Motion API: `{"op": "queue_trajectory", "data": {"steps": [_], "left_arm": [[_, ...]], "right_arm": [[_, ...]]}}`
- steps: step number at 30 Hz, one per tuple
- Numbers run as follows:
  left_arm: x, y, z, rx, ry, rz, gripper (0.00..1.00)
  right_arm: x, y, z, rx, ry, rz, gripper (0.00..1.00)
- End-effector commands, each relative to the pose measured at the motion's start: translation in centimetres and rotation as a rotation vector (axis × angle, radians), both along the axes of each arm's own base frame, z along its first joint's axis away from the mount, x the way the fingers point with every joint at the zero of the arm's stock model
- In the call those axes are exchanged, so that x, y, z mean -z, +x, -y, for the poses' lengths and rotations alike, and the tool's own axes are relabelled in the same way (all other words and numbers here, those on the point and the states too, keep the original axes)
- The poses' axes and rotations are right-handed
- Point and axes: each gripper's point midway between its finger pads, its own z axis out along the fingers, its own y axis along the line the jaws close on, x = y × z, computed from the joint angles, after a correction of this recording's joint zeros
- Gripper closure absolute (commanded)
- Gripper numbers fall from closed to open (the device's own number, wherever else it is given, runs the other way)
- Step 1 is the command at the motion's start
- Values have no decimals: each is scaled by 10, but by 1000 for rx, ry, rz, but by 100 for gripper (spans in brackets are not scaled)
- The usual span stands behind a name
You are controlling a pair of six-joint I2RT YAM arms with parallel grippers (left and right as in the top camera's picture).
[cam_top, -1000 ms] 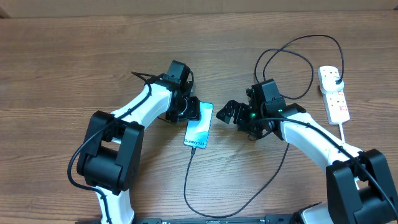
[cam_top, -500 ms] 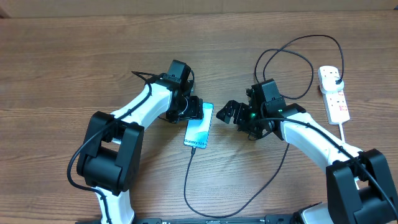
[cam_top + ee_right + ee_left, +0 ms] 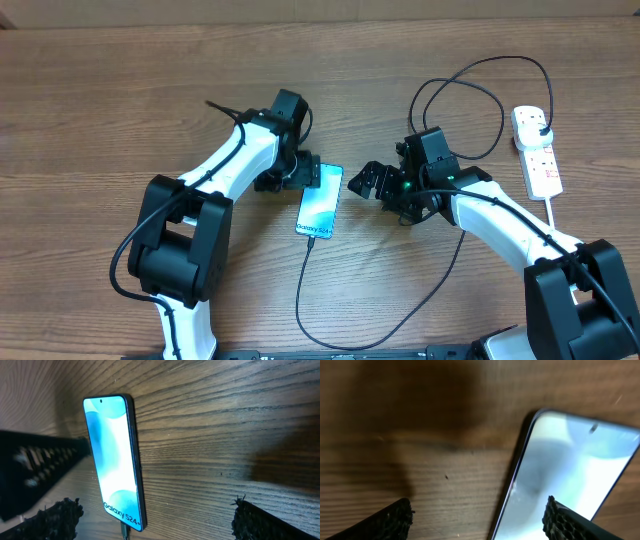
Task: Plug charger to phone and switch on socket
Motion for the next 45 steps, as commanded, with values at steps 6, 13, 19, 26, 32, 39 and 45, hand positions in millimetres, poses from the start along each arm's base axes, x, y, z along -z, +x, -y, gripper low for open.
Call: {"op": "queue_trajectory", "data": {"steps": [6,13,19,26,32,39,45], "left_arm": [[-11,11,16,-9,-21,33,17],[-22,3,47,46,-104,16,96],[-40,-14,83,76,-333,-85,96],[-38,-15,89,77,-371,-100,96],[-20,-20,110,87,-494,-180,96],[-6,-26,128,104,-595,-245,96],[16,-20,108,67,-402,-190,96]], "right_arm": [[-3,4,2,1,-3,19,0],[-3,4,2,1,-3,19,0],[-3,4,2,1,-3,19,0],[-3,4,2,1,-3,19,0],[-3,4,2,1,-3,19,0],[-3,4,2,1,-3,19,0],[-3,4,2,1,-3,19,0]]}}
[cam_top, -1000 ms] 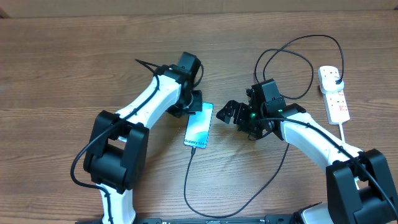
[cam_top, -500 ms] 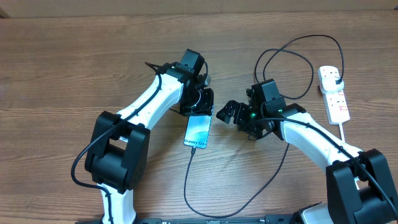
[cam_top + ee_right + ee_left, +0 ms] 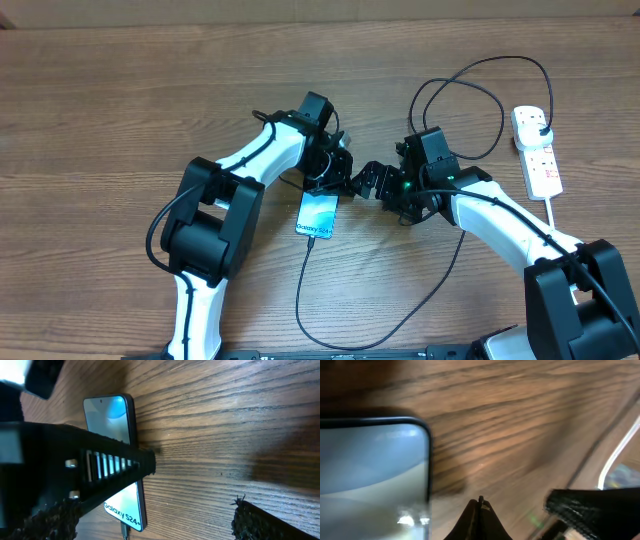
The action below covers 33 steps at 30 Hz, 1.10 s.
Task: Plug charger to phone and switch on socket
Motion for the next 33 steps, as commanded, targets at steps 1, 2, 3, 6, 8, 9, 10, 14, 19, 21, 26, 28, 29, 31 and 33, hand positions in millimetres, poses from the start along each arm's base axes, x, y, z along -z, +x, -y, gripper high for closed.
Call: {"op": "queue_trajectory", "data": {"steps": [1,2,3,6,8,9,10,14,19,21,26,28,29,31,33], "left_arm": [[10,4,-10,-21,98,23,96],[11,5,-12,-24,109,26,96],[12,6,-15,-29,121,28,96],[15,11,-24,-61,155,29,96],[15,14,-28,-73,154,28,96],[15,15,-30,-78,154,28,96],[15,16,-31,-80,155,27,96],[16,18,-36,-91,160,24,96],[17,20,-41,-100,182,29,96],[17,20,-41,-100,182,28,96],[-2,28,-28,-90,93,34,96],[-22,40,-24,-98,49,51,96],[-28,45,-25,-104,44,60,96],[-60,66,-31,-130,31,101,96],[-78,77,-37,-135,27,133,96]], "right_arm": [[-4,4,2,1,-3,20,0],[-4,4,2,1,-3,20,0],[-4,4,2,1,-3,20,0],[-4,4,2,1,-3,20,0],[-4,4,2,1,-3,20,0],[-4,4,2,1,-3,20,0],[-4,4,2,1,-3,20,0],[-4,4,2,1,-3,20,0],[-4,4,2,1,-3,20,0],[-4,4,2,1,-3,20,0],[-4,4,2,1,-3,20,0],[-4,4,2,1,-3,20,0],[-4,4,2,1,-3,20,0],[-4,4,2,1,-3,20,0],[-4,4,2,1,-3,20,0]]}}
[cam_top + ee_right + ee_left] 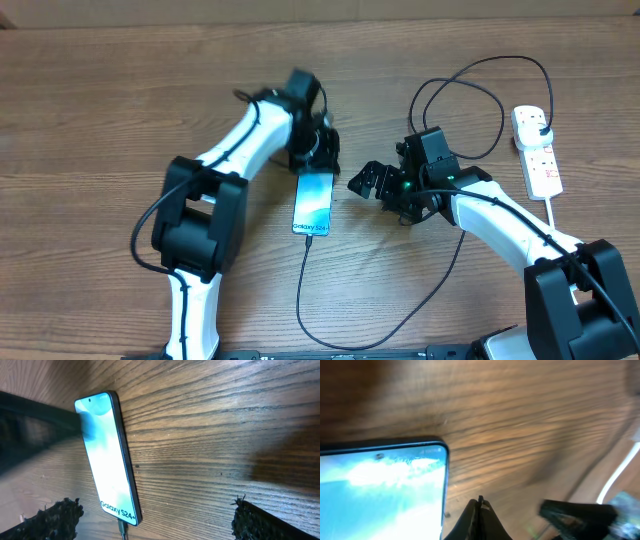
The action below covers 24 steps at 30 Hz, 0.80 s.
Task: Plug charger to phone and switch on socket
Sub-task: 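Release the phone and lift the left gripper up and away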
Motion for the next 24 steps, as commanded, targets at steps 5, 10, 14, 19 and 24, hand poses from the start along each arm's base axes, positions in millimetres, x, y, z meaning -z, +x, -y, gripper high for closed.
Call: {"op": "queue_trajectory", "data": {"steps": [5,10,14,19,24], "left_arm": [[-63,57,-36,-81,14,152,96],[-51,62,-81,-154,144,132,96],[-45,65,-112,-202,230,119,73],[-42,65,-134,-234,282,107,17],[-42,63,-136,-236,289,99,0]], "right_arm": [[-4,4,2,1,-3,19,0],[-4,4,2,1,-3,19,0],[-4,4,2,1,-3,19,0],[-4,4,2,1,-3,19,0],[-4,4,2,1,-3,19,0]]}}
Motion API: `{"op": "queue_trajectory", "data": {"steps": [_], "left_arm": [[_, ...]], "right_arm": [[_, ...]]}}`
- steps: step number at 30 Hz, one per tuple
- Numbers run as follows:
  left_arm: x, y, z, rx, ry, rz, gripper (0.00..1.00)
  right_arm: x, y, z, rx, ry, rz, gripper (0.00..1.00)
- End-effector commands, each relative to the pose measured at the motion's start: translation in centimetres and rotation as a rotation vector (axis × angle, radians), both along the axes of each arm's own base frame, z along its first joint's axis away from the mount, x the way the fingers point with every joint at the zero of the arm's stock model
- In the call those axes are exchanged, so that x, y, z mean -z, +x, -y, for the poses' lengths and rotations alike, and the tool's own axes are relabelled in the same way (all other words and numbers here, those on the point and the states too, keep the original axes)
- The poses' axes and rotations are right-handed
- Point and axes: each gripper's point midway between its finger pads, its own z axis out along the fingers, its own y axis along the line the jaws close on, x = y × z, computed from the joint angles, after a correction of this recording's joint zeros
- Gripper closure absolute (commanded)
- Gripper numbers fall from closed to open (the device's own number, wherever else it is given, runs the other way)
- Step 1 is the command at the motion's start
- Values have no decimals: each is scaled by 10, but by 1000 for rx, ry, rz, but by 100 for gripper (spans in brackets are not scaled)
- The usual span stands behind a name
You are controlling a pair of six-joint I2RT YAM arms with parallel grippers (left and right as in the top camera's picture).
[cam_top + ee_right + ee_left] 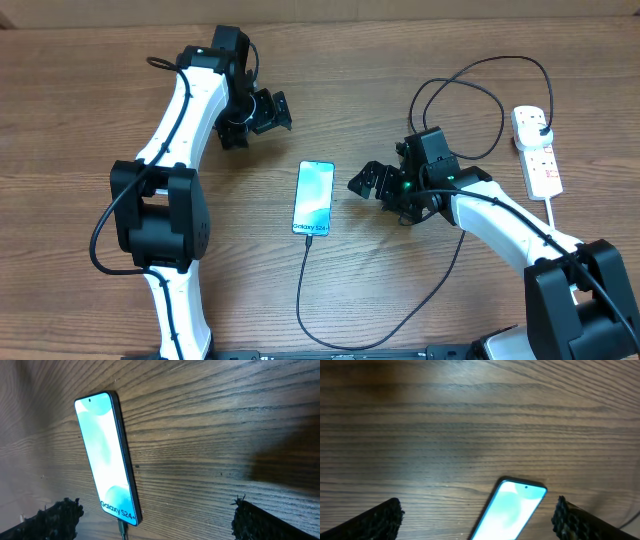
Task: Plug charger to phone and switch on socket
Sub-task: 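Release the phone and lift the left gripper up and away, then move the right gripper right toward the white power strip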
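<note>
The phone (314, 197) lies face up mid-table, its screen lit, and shows in the left wrist view (512, 510) and the right wrist view (106, 455). A black charger cable (303, 290) is plugged into its near end (122, 530) and loops round to the white power strip (540, 160) at far right. My left gripper (258, 122) hangs open up and to the left of the phone, holding nothing (477, 522). Just right of the phone my right gripper (368, 185) stands open and empty (155, 520).
The cable runs under the right arm and curls in loops (470, 90) behind it before reaching the plug (536, 121) in the strip. Bare wooden table (90, 120) lies to the left and in front.
My left gripper was shut at the phone's far end; now it is open and further back and to the left, away from the phone. Phone and right arm are unmoved.
My left gripper stood open at the phone's far-left corner, with the cable plugged in. Then it was shut over the phone's far end, and the phone came to lie slightly further left and straighter. Now it is open and withdrawn. The right gripper stayed open beside the phone.
</note>
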Motion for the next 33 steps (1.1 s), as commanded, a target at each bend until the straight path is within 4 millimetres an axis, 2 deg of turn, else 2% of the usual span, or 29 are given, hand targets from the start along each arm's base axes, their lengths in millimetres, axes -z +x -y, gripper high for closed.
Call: {"op": "queue_trajectory", "data": {"steps": [1,17,20,22,27,33], "left_arm": [[-7,3,-2,12,25,29,0],[-7,4,-2,12,24,32,1],[-7,4,-2,12,24,32,0],[-7,4,-2,12,24,32,0],[-7,4,-2,12,24,32,0],[-7,4,-2,12,24,32,0]], "right_arm": [[-4,4,2,1,-3,19,0],[-4,5,1,2,1,26,0],[-17,34,-2,22,9,161,0],[-25,45,-6,23,30,219,0],[-35,55,-10,25,52,277,0],[-32,53,-9,24,47,265,0]]}}
